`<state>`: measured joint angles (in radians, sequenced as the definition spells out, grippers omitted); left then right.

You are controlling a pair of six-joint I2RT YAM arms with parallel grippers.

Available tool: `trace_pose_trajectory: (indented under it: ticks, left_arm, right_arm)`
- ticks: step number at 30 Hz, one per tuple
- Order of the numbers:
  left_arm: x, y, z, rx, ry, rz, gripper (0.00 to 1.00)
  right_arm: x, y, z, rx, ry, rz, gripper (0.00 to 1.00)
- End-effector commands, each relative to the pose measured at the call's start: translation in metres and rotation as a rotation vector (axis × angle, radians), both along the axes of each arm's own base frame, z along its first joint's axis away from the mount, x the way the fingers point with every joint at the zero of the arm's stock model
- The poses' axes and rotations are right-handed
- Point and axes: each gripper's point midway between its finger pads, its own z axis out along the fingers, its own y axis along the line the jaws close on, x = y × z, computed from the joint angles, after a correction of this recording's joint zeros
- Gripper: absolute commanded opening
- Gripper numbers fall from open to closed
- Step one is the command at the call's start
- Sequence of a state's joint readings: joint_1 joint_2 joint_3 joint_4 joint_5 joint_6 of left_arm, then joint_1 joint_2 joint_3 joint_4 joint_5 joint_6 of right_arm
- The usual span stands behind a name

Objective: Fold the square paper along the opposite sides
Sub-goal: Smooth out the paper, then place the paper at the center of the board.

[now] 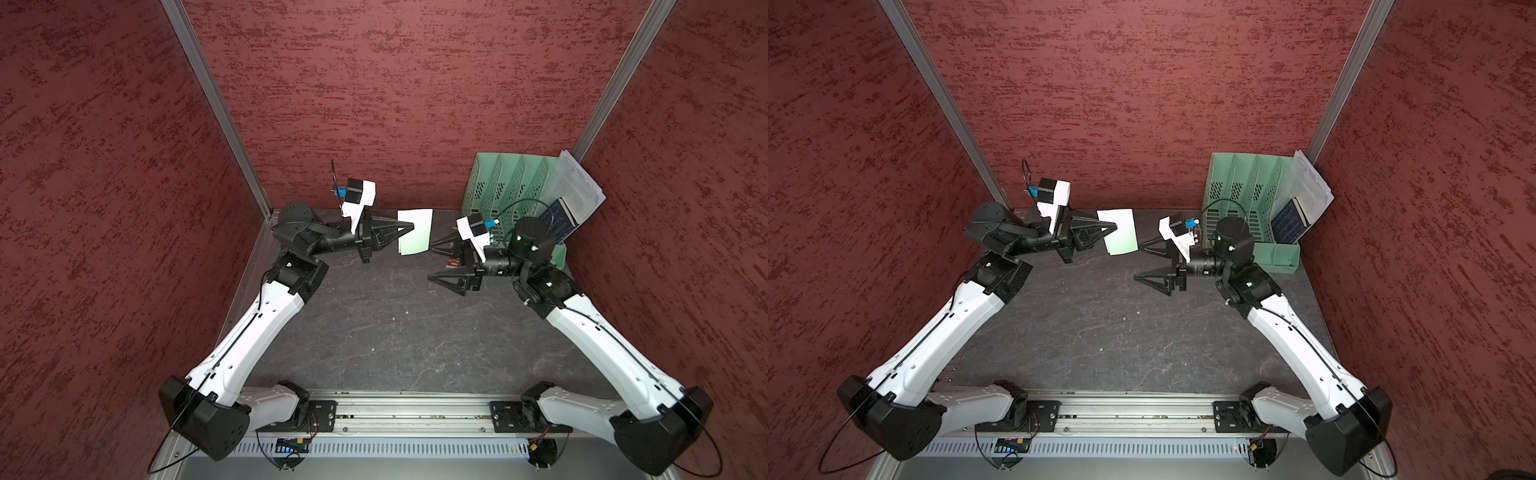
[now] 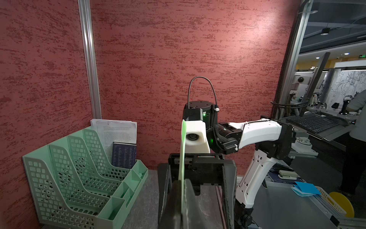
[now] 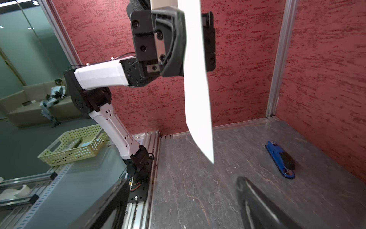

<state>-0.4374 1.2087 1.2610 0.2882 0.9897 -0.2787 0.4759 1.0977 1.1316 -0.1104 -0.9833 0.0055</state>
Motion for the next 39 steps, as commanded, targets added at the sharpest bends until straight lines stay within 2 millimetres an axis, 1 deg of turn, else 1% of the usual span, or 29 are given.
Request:
trace_pose_trajectory:
  ticks: [1, 3, 6, 9, 10, 11, 12, 14, 15, 17, 18, 19, 22, 27, 28, 32, 35, 36, 37, 38, 39]
  left_arm:
    - [0.021, 0.006, -0.025, 0.013, 0.126, 0.105, 0.0]
    - [0.03, 0.008, -0.047, 0.018, 0.227, 0.138, 0.0]
    - [0.042, 0.009, -0.09, 0.029, 0.418, 0.175, 0.0]
    - [0.049, 0.007, -0.14, 0.031, 0.639, 0.178, 0.02]
    - [0.05, 0.006, -0.16, 0.032, 0.726, 0.173, 0.03]
    - [0.051, 0.003, -0.182, 0.041, 0.812, 0.163, 0.03]
    - [0.051, 0.0, -0.199, 0.047, 0.876, 0.155, 0.03]
    - [0.048, -0.007, -0.241, 0.077, 1.006, 0.138, 0.04]
    - [0.046, -0.01, -0.257, 0.091, 1.047, 0.133, 0.05]
    - [0.042, -0.016, -0.297, 0.132, 1.148, 0.137, 0.07]
    - [0.043, -0.018, -0.309, 0.136, 1.162, 0.14, 0.08]
    - [0.043, -0.02, -0.326, 0.151, 1.197, 0.147, 0.1]
    - [0.042, -0.024, -0.368, 0.175, 1.283, 0.147, 0.23]
    - [0.045, -0.03, -0.421, 0.206, 1.407, 0.153, 0.43]
    - [0.046, -0.03, -0.431, 0.212, 1.424, 0.162, 0.45]
    - [0.048, -0.029, -0.451, 0.235, 1.454, 0.205, 0.56]
    - [0.048, -0.024, -0.464, 0.292, 1.466, 0.269, 0.64]
    - [0.047, -0.021, -0.469, 0.32, 1.468, 0.294, 0.72]
    - [0.047, -0.017, -0.472, 0.345, 1.468, 0.323, 0.78]
    - [0.047, -0.014, -0.474, 0.365, 1.465, 0.352, 0.81]
    - [0.046, -0.008, -0.479, 0.403, 1.471, 0.396, 0.89]
  right_arm:
    - [0.009, -0.016, 0.001, -0.037, -0.057, -0.173, 0.98]
    - [0.017, -0.027, 0.001, -0.054, -0.067, -0.275, 0.98]
    - [0.028, -0.044, 0.0, -0.065, -0.073, -0.423, 0.98]
    - [0.039, -0.059, -0.006, -0.068, -0.051, -0.542, 0.98]
    - [0.044, -0.062, -0.01, -0.075, -0.037, -0.575, 0.98]
    - [0.048, -0.064, -0.015, -0.085, -0.022, -0.598, 0.98]
    - [0.052, -0.066, -0.018, -0.093, -0.006, -0.619, 0.98]
    - [0.06, -0.067, -0.029, -0.115, 0.032, -0.645, 0.98]
    - [0.063, -0.067, -0.033, -0.118, 0.049, -0.653, 0.98]
    - [0.068, -0.066, -0.04, -0.121, 0.083, -0.66, 0.98]
    - [0.07, -0.065, -0.043, -0.12, 0.094, -0.661, 0.98]
    - [0.071, -0.065, -0.047, -0.119, 0.105, -0.665, 0.99]
    - [0.073, -0.065, -0.055, -0.12, 0.129, -0.67, 0.98]
    - [0.073, -0.068, -0.068, -0.134, 0.162, -0.686, 0.98]
    - [0.074, -0.069, -0.071, -0.137, 0.168, -0.689, 0.98]
    - [0.075, -0.069, -0.081, -0.143, 0.191, -0.696, 0.99]
    - [0.078, -0.068, -0.089, -0.152, 0.203, -0.695, 0.98]
    - [0.078, -0.068, -0.09, -0.154, 0.207, -0.694, 0.98]
    - [0.079, -0.068, -0.092, -0.157, 0.21, -0.696, 0.99]
    - [0.08, -0.068, -0.092, -0.157, 0.209, -0.696, 0.98]
    - [0.08, -0.068, -0.094, -0.16, 0.212, -0.696, 0.99]
